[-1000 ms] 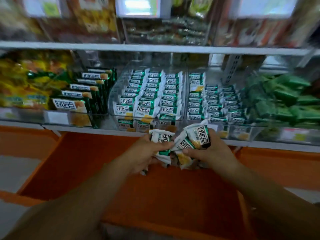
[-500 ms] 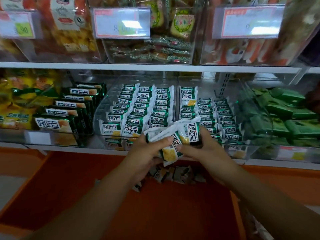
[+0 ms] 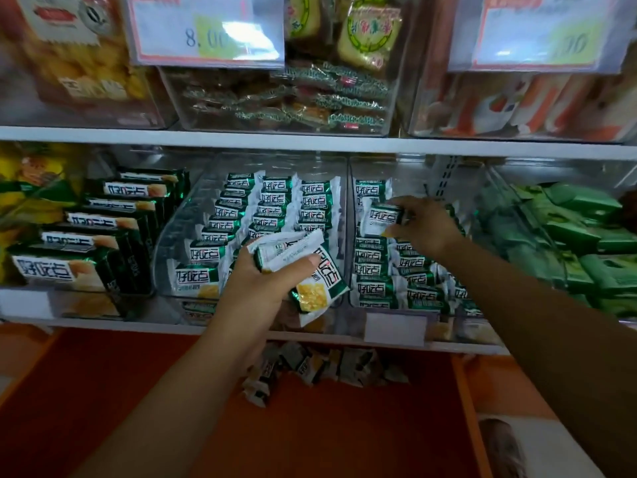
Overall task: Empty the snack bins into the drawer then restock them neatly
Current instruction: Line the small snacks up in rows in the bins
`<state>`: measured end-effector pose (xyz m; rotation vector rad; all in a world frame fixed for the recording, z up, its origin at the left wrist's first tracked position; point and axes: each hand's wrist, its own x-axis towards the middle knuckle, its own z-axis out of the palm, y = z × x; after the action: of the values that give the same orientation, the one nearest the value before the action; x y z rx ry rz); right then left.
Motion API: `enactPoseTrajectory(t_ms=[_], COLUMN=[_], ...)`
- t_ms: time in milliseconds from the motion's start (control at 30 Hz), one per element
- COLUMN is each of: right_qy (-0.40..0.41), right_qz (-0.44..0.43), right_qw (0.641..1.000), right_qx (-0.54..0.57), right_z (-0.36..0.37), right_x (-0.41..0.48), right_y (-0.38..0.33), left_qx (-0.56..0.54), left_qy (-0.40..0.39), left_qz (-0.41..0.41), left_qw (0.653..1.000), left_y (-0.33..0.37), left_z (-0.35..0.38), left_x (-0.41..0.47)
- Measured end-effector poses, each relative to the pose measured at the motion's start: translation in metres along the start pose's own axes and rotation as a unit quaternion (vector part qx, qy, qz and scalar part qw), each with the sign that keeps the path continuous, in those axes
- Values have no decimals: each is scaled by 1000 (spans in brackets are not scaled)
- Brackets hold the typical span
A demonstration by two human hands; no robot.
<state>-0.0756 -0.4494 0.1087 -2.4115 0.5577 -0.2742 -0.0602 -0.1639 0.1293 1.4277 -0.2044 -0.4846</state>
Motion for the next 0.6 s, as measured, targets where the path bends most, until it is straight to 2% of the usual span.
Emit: enactPoseTrajectory(t_ms=[67,233,400,467,567,600], right_qy=[-24,-1,6,43,145,139], right_qz=[-11,2,34,30,-21,-33], right_qw=[999,1000,998,998,989,988], right_qx=[-18,11,-44,-43,29,64], right_z=[9,24,29,24,9,4], right_x=[16,31,21,5,-37,-55], right_y=[-2,0,-6,-12,-36,-47], left_qx=[-2,-11,-14,-21,-37,-38], left_qy=[5,29,28,28,13,10], left_qz=[2,-9,-23,-26,-24,-22], left_qw=[1000,999,999,999,999,999], left_y=[0,1,3,3,6,8], left_z=[-1,-4,-7,-6,-3,-2], left_x=[2,6,7,5,0,-3])
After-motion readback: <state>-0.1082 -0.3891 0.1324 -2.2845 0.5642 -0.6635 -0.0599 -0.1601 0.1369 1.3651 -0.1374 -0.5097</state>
